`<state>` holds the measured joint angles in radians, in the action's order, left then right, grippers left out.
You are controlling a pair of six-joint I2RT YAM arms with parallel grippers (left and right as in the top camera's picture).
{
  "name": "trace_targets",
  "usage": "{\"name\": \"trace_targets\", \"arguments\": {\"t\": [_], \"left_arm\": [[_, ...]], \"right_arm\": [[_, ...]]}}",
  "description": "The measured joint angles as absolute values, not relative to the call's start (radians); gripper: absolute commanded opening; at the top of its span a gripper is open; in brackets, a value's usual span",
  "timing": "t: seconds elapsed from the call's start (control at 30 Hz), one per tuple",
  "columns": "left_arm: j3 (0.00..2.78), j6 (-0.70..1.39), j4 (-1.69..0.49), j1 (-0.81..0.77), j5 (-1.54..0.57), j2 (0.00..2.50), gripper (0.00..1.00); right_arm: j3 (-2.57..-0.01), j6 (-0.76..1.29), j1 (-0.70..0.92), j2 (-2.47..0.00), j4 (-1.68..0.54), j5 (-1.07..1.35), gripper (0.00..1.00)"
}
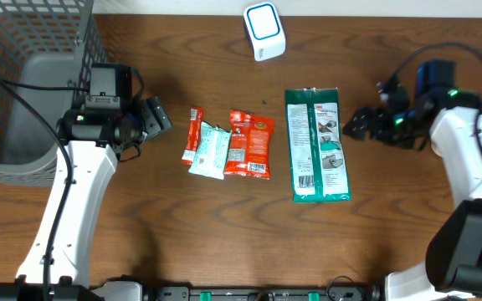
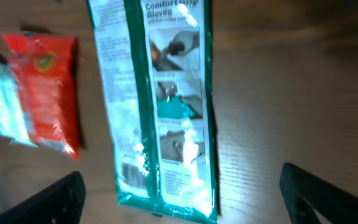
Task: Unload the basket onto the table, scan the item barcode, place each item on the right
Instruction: 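Reach the right gripper left and grasp the glove packet's right edge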
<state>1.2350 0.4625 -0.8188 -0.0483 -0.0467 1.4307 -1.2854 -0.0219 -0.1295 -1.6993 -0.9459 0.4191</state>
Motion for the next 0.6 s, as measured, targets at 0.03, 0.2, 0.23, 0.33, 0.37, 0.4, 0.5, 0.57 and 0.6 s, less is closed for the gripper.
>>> {"name": "trace_targets", "arguments": {"t": [0.03,0.2,0.23,0.33,0.37,0.4,0.5,0.57,0.6], "left_arm": [[1.235,0.463,-0.818,-0.048,-0.046,1.431,0.92],[1.235,0.463,-0.819,-0.048,-0.046,1.431,0.92],[1.235,0.463,-0.818,-0.048,-0.046,1.431,0.92],[1.235,0.463,-0.819,-0.048,-0.046,1.431,0.92],[1.235,0.463,-0.819,-0.048,-0.046,1.431,0.92],[1.235,0.463,-0.819,-0.048,-0.046,1.431,0.92],[1.235,0.463,-0.819,-0.048,-0.046,1.431,0.92],[1.235,0.463,-0.819,-0.048,-0.046,1.431,0.92],[1.235,0.463,-0.819,-0.048,-0.046,1.431,0.92]], "right_arm": [[-1.245,-0.023,-0.115,-1.699,-0.899,0.418,0.92],[-1.115,-0.032,-0.086,-1.700,-0.727,0.414,0.86],[-1.102,-0.032,-0.082,-1.700,-0.708,0.414,0.84],[-1.073,-0.035,-0.072,-1.700,-0.667,0.414,0.81],[-1.069,-0.034,-0.070,-1.700,-0.662,0.414,0.80],[-1.067,-0.034,-0.069,-1.700,-0.656,0.415,0.80],[-1.066,-0.034,-0.069,-1.700,-0.646,0.415,0.79],[-1.065,-0.034,-0.069,-1.700,-0.645,0.415,0.79],[-1.065,-0.034,-0.068,-1.700,-0.643,0.415,0.79]]}}
